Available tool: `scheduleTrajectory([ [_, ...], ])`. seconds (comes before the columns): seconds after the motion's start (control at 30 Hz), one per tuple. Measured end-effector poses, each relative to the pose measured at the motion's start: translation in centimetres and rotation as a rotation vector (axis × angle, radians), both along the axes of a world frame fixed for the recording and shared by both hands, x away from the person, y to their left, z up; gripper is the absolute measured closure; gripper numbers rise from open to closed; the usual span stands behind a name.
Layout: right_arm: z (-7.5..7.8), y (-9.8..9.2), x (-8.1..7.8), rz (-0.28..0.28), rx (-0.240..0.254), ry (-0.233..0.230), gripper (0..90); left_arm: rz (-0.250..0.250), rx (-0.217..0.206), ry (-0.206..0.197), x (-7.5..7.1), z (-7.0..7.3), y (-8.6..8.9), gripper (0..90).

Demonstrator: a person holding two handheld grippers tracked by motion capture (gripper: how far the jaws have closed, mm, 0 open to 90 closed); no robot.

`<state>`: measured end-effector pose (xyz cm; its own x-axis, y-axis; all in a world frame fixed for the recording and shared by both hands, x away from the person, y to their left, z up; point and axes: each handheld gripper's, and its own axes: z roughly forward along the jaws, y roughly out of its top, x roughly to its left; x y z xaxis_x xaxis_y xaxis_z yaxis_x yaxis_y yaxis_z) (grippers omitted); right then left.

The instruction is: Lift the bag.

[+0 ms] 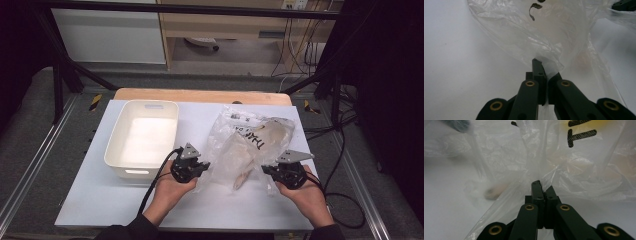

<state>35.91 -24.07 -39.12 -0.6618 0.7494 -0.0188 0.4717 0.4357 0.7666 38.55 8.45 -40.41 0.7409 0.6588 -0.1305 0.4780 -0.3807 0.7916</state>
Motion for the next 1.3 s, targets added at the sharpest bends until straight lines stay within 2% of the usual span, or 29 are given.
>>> scheduleTrajectory([
  [0.13, 0.6, 0.8, 1.1, 0.005, -0.001, -0.012, 90.0, -0.011, 0.009, 0.0, 0.5, 0.9, -0.1, 90.0],
  [0.27, 1.4, 1.2, 2.1, 0.004, 0.012, -0.024, 90.0, -0.004, -0.009, 0.013, 1.5, 2.1, 0.2, 90.0],
  [0.43, 2.6, 1.3, 3.1, -0.005, 0.019, -0.042, 90.0, 0.002, -0.006, 0.003, 2.6, 3.8, 0.6, 90.0],
  [0.57, 3.2, 1.6, 4.0, -0.005, 0.016, -0.042, 90.0, 0.005, 0.018, -0.003, 3.4, 4.3, 0.7, 90.0],
  [0.83, 4.4, 2.9, 5.5, 0.001, 0.024, -0.059, 90.0, 0.017, 0.004, -0.001, 5.1, 5.8, 1.4, 90.0],
  [1.07, 7.0, 2.2, 6.5, -0.03, 0.061, -0.094, 90.0, 0.036, 0.006, -0.012, 6.8, 7.8, 2.2, 90.0],
  [1.3, 8.8, 0.9, 7.4, -0.062, 0.06, -0.114, 90.0, 0.058, 0.001, -0.009, 8.1, 8.8, 3.4, 90.0],
])
